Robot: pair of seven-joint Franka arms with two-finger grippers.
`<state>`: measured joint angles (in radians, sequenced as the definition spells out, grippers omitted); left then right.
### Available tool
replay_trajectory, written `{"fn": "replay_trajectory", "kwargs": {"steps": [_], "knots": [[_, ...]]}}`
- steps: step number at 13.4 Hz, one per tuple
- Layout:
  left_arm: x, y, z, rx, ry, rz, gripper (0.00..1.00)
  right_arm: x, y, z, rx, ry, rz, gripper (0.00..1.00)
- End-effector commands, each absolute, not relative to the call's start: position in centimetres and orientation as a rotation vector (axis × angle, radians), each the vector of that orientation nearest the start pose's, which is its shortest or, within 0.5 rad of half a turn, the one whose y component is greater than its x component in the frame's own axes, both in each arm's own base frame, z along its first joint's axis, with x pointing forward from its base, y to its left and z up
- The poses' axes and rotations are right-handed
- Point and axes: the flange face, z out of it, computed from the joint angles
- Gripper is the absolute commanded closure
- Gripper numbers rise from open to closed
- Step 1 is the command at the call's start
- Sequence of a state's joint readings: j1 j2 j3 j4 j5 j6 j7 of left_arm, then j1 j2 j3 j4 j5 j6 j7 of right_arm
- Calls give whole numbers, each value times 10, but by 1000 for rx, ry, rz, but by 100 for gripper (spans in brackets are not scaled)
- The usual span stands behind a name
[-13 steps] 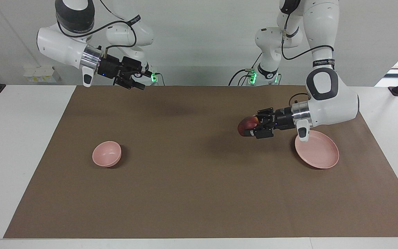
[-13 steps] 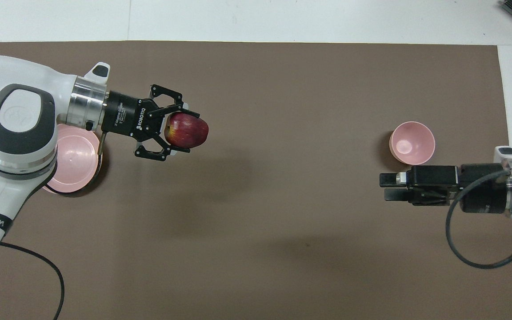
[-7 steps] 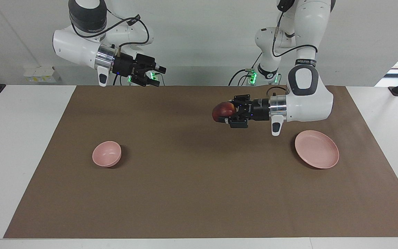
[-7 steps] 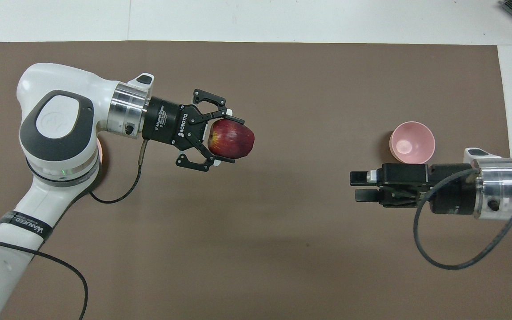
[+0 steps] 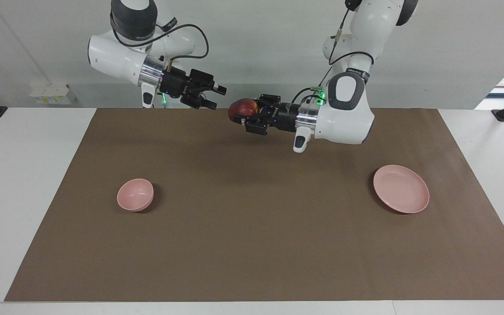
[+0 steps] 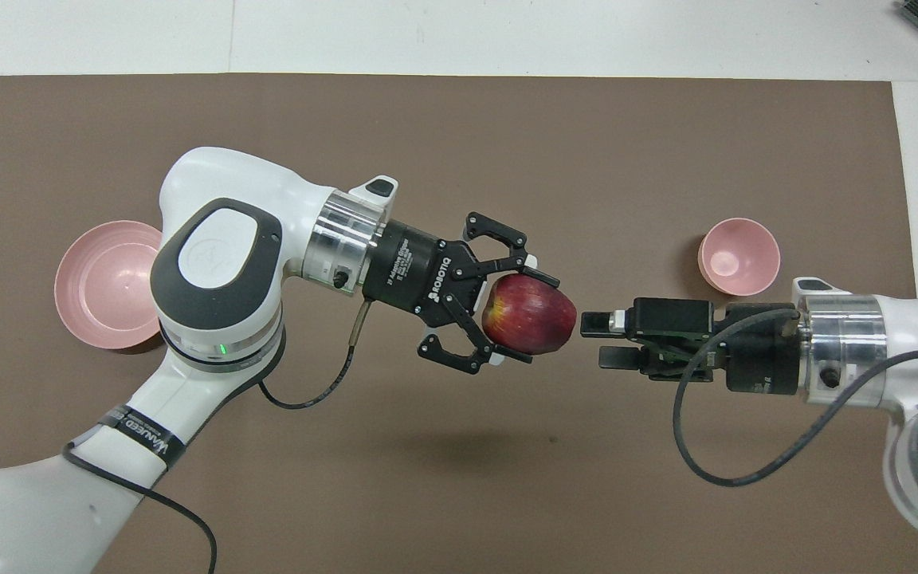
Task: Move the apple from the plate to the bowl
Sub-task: 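Carry the apple with the left gripper while the right gripper approaches, then grasp the apple with the right gripper and open the left gripper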
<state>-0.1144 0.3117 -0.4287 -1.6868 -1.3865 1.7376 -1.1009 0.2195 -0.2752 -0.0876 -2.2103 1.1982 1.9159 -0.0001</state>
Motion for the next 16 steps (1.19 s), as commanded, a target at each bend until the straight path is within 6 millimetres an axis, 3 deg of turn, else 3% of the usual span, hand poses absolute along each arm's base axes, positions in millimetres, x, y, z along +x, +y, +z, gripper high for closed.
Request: {"fn": "replay_trajectory", "kwargs": {"steps": [1,5,10,14,15,16], "knots": [[505,-399,500,1590,926,-1475,100,464,123,536,-1946,367,98,0],[487,-422,506,1596,896,-1492,100,464,121,536,-1942,368,106,0],[478,-445,505,1560,941,-1450,100,459,117,537,-1923,352,144,0],[477,-447,505,1559,946,-1439,100,454,115,539,-1908,332,161,0],[475,-449,505,1561,944,-1441,100,454,115,538,-1908,335,162,20],[474,-450,505,1563,943,-1442,100,454,115,538,-1907,342,167,57]]}}
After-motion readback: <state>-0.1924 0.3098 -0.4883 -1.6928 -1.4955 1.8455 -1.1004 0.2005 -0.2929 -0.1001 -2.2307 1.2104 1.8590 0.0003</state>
